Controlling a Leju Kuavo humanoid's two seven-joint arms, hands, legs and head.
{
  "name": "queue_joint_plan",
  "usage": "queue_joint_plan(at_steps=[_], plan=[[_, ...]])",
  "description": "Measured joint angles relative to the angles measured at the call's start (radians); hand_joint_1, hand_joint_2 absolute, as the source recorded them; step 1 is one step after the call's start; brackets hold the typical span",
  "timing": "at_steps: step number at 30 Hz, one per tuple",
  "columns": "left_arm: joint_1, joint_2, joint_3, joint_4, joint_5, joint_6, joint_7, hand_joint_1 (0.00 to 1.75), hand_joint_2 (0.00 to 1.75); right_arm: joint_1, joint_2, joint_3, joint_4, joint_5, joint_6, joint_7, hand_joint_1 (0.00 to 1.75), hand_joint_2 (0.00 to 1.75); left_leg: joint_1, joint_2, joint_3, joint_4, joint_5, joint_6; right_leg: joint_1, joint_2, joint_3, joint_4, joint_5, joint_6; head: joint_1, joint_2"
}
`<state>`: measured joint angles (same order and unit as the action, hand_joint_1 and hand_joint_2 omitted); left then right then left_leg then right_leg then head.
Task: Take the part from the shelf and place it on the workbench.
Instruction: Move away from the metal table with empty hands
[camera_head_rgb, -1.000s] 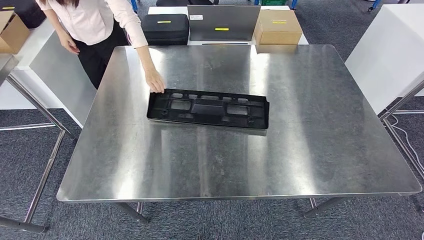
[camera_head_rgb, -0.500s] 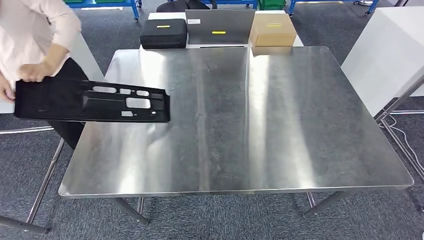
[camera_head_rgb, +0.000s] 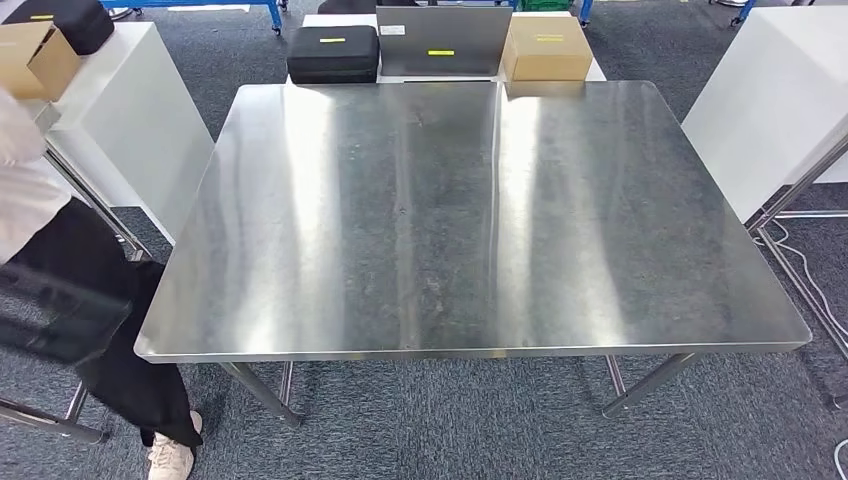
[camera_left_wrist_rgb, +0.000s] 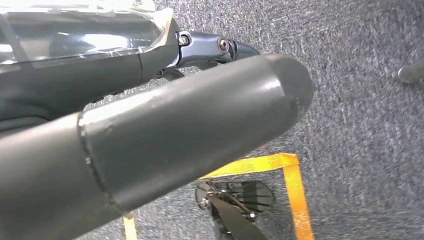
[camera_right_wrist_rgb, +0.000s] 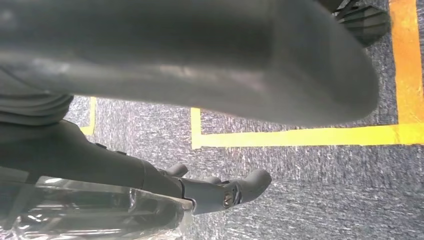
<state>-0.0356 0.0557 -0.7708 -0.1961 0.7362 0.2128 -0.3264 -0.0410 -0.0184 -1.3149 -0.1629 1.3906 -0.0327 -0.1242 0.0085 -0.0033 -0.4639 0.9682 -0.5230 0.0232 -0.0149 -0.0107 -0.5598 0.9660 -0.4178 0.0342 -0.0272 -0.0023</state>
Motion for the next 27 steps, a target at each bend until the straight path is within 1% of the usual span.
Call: queue_joint_plan(at_steps=[1, 2, 3, 4, 5, 6, 7, 8, 9, 10, 11, 12, 13, 14, 16, 17, 18, 19, 20, 21, 22, 23, 24, 25, 26, 27], plan=[[0.000, -0.001, 0.000, 0.000, 0.000, 0.000, 0.000, 0.00, 0.00, 0.000, -0.002, 0.000, 0.000, 0.000, 0.001, 0.000, 0.00, 0.00, -0.001, 0.002, -0.005, -0.004, 0.006, 0.010, 0.000, 0.000, -0.004, 0.004, 0.000, 0.005, 0.000, 0.000], [0.000, -0.003, 0.000, 0.000, 0.000, 0.000, 0.000, 0.00, 0.00, 0.001, -0.003, 0.000, 0.000, -0.001, 0.002, 0.000, 0.00, 0.00, -0.001, 0.004, -0.010, -0.008, 0.013, 0.021, 0.001, 0.001, -0.014, 0.020, -0.011, 0.007, 0.000, 0.000], [0.000, -0.004, 0.000, 0.000, 0.000, 0.000, 0.000, 0.00, 0.00, 0.001, -0.003, 0.000, 0.000, -0.002, 0.003, 0.000, 0.00, 0.00, 0.000, 0.006, -0.016, -0.012, 0.021, 0.031, 0.001, 0.002, -0.033, 0.059, -0.037, 0.005, 0.002, 0.000], [0.000, -0.006, 0.000, 0.000, 0.000, 0.000, 0.000, 0.00, 0.00, 0.001, -0.004, 0.000, 0.000, -0.002, 0.004, 0.001, 0.00, 0.00, -0.001, 0.009, -0.023, -0.013, 0.027, 0.038, -0.001, 0.004, -0.061, 0.123, -0.074, 0.001, 0.003, 0.000], [0.000, -0.006, 0.000, 0.000, 0.000, 0.000, 0.000, 0.00, 0.00, 0.002, -0.003, 0.000, 0.000, -0.002, 0.004, 0.001, 0.00, 0.00, -0.003, 0.010, -0.031, -0.013, 0.032, 0.042, -0.001, 0.005, -0.091, 0.198, -0.114, -0.002, 0.004, 0.000], [0.000, -0.006, 0.000, 0.000, 0.001, 0.000, 0.000, 0.00, 0.00, 0.002, -0.003, 0.000, 0.000, -0.002, 0.005, 0.001, 0.00, 0.00, -0.004, 0.012, -0.037, -0.012, 0.038, 0.043, -0.002, 0.005, -0.116, 0.267, -0.146, -0.001, 0.004, 0.000], [0.001, -0.007, 0.000, 0.001, 0.001, 0.000, 0.000, 0.00, 0.00, 0.003, -0.004, 0.000, 0.000, -0.002, 0.005, 0.001, 0.00, 0.00, -0.006, 0.012, -0.044, -0.012, 0.042, 0.043, -0.002, 0.006, -0.124, 0.305, -0.162, 0.003, 0.004, 0.000], [0.001, -0.008, 0.000, 0.001, 0.002, 0.000, 0.000, 0.00, 0.00, 0.004, -0.005, 0.000, 0.000, -0.002, 0.005, 0.001, 0.00, 0.00, -0.007, 0.012, -0.048, -0.011, 0.046, 0.042, -0.001, 0.006, -0.110, 0.302, -0.162, 0.009, 0.005, 0.000], [0.001, -0.009, 0.000, 0.001, 0.003, 0.000, 0.000, 0.00, 0.00, 0.004, -0.007, 0.000, 0.000, -0.002, 0.005, 0.002, 0.00, 0.00, -0.007, 0.012, -0.051, -0.009, 0.049, 0.040, -0.001, 0.006, -0.071, 0.253, -0.146, 0.017, 0.005, 0.000], [0.001, -0.011, 0.000, 0.001, 0.003, 0.000, -0.001, 0.00, 0.00, 0.003, -0.008, 0.000, 0.000, -0.001, 0.005, 0.002, 0.00, 0.00, -0.007, 0.012, -0.052, -0.007, 0.051, 0.038, -0.002, 0.006, -0.018, 0.173, -0.123, 0.023, 0.006, 0.000], [0.000, -0.012, 0.000, 0.001, 0.003, 0.000, -0.002, 0.00, 0.00, 0.002, -0.009, 0.000, 0.000, 0.000, 0.005, 0.002, 0.00, 0.00, -0.010, 0.012, -0.054, -0.002, 0.051, 0.034, 0.000, 0.006, 0.030, 0.094, -0.103, 0.024, 0.006, 0.000], [0.000, -0.013, 0.000, 0.001, 0.004, 0.000, -0.003, 0.00, 0.00, 0.001, -0.010, 0.000, 0.000, 0.000, 0.004, 0.002, 0.00, 0.00, -0.012, 0.012, -0.056, 0.003, 0.050, 0.031, 0.002, 0.007, 0.064, 0.032, -0.089, 0.020, 0.005, 0.000], [0.000, -0.013, 0.000, 0.001, 0.004, 0.001, -0.004, 0.00, 0.00, 0.001, -0.010, 0.000, 0.000, 0.001, 0.004, 0.002, 0.00, 0.00, -0.014, 0.013, -0.058, 0.007, 0.049, 0.027, 0.004, 0.007, 0.081, -0.001, -0.082, 0.014, 0.005, 0.000], [0.000, -0.013, 0.000, 0.001, 0.004, 0.001, -0.006, 0.00, 0.00, 0.001, -0.011, 0.000, 0.000, 0.001, 0.004, 0.002, 0.00, 0.00, -0.016, 0.013, -0.060, 0.009, 0.049, 0.022, 0.007, 0.008, 0.081, -0.009, -0.082, 0.005, 0.004, 0.000], [0.000, -0.014, 0.000, 0.001, 0.005, 0.002, -0.008, 0.00, 0.00, 0.002, -0.010, 0.001, 0.000, 0.002, 0.004, 0.003, 0.00, 0.00, -0.013, 0.011, -0.063, 0.013, 0.049, 0.013, 0.003, 0.007, 0.081, -0.010, -0.075, -0.009, 0.005, 0.000], [0.001, -0.014, 0.000, 0.001, 0.006, 0.002, -0.010, 0.00, 0.00, 0.001, -0.010, 0.001, 0.001, 0.003, 0.004, 0.004, 0.00, 0.00, -0.011, 0.009, -0.070, 0.027, 0.036, 0.008, -0.001, 0.006, 0.080, -0.011, -0.070, -0.018, 0.003, 0.000], [0.000, -0.014, 0.000, 0.002, 0.006, 0.002, -0.011, 0.00, 0.00, 0.001, -0.010, 0.001, 0.001, 0.003, 0.004, 0.004, 0.00, 0.00, -0.009, 0.007, -0.084, 0.058, 0.011, 0.002, -0.006, 0.006, 0.079, -0.012, -0.065, -0.026, 0.001, 0.000], [0.000, -0.015, 0.000, 0.002, 0.006, 0.003, -0.013, 0.00, 0.00, 0.000, -0.009, 0.002, 0.001, 0.003, 0.004, 0.004, 0.00, 0.00, -0.005, 0.005, -0.107, 0.110, -0.025, -0.004, -0.008, 0.005, 0.077, -0.012, -0.061, -0.032, -0.001, 0.000], [0.000, -0.015, 0.000, 0.002, 0.007, 0.005, -0.014, 0.00, 0.00, 0.000, -0.010, 0.003, 0.001, 0.004, 0.004, 0.004, 0.00, 0.00, -0.002, 0.005, -0.136, 0.178, -0.065, -0.010, -0.007, 0.005, 0.072, -0.011, -0.059, -0.036, -0.004, 0.000], [0.000, -0.015, 0.000, 0.002, 0.007, 0.006, -0.016, 0.00, 0.00, 0.001, -0.010, 0.004, 0.001, 0.004, 0.004, 0.005, 0.00, 0.00, 0.001, 0.005, -0.164, 0.246, -0.095, -0.016, -0.006, 0.004, 0.068, -0.010, -0.057, -0.037, -0.004, 0.000], [0.001, -0.014, 0.000, 0.002, 0.007, 0.008, -0.016, 0.00, 0.00, 0.001, -0.010, 0.005, 0.001, 0.004, 0.004, 0.005, 0.00, 0.00, 0.003, 0.005, -0.182, 0.292, -0.109, -0.020, -0.006, 0.004, 0.065, -0.008, -0.056, -0.038, -0.004, 0.000], [0.002, -0.014, 0.000, 0.002, 0.007, 0.009, -0.017, 0.00, 0.00, 0.002, -0.010, 0.006, 0.001, 0.004, 0.004, 0.006, 0.00, 0.00, 0.006, 0.005, -0.183, 0.302, -0.102, -0.022, -0.006, 0.003, 0.063, -0.006, -0.056, -0.037, -0.004, 0.000], [0.002, -0.014, 0.000, 0.002, 0.008, 0.010, -0.018, 0.00, 0.00, 0.002, -0.010, 0.007, 0.001, 0.004, 0.004, 0.006, 0.00, 0.00, 0.009, 0.005, -0.164, 0.270, -0.077, -0.023, -0.006, 0.004, 0.061, -0.003, -0.056, -0.037, -0.004, 0.000], [0.002, -0.014, 0.000, 0.002, 0.008, 0.010, -0.019, 0.00, 0.00, 0.002, -0.009, 0.008, 0.001, 0.004, 0.004, 0.006, 0.00, 0.00, 0.011, 0.005, -0.130, 0.207, -0.041, -0.023, -0.006, 0.004, 0.060, 0.000, -0.056, -0.036, -0.004, 0.000], [0.001, -0.014, 0.000, 0.002, 0.008, 0.010, -0.020, 0.00, 0.00, 0.001, -0.009, 0.009, 0.001, 0.004, 0.004, 0.006, 0.00, 0.00, 0.013, 0.005, -0.092, 0.134, -0.012, -0.021, -0.005, 0.004, 0.059, 0.004, -0.056, -0.036, -0.004, 0.000], [0.000, -0.014, 0.000, 0.002, 0.008, 0.010, -0.022, 0.00, 0.00, 0.000, -0.009, 0.010, 0.001, 0.004, 0.004, 0.006, 0.00, 0.00, 0.012, 0.004, -0.064, 0.076, 0.008, -0.018, -0.003, 0.005, 0.056, 0.007, -0.056, -0.033, -0.004, 0.000]])
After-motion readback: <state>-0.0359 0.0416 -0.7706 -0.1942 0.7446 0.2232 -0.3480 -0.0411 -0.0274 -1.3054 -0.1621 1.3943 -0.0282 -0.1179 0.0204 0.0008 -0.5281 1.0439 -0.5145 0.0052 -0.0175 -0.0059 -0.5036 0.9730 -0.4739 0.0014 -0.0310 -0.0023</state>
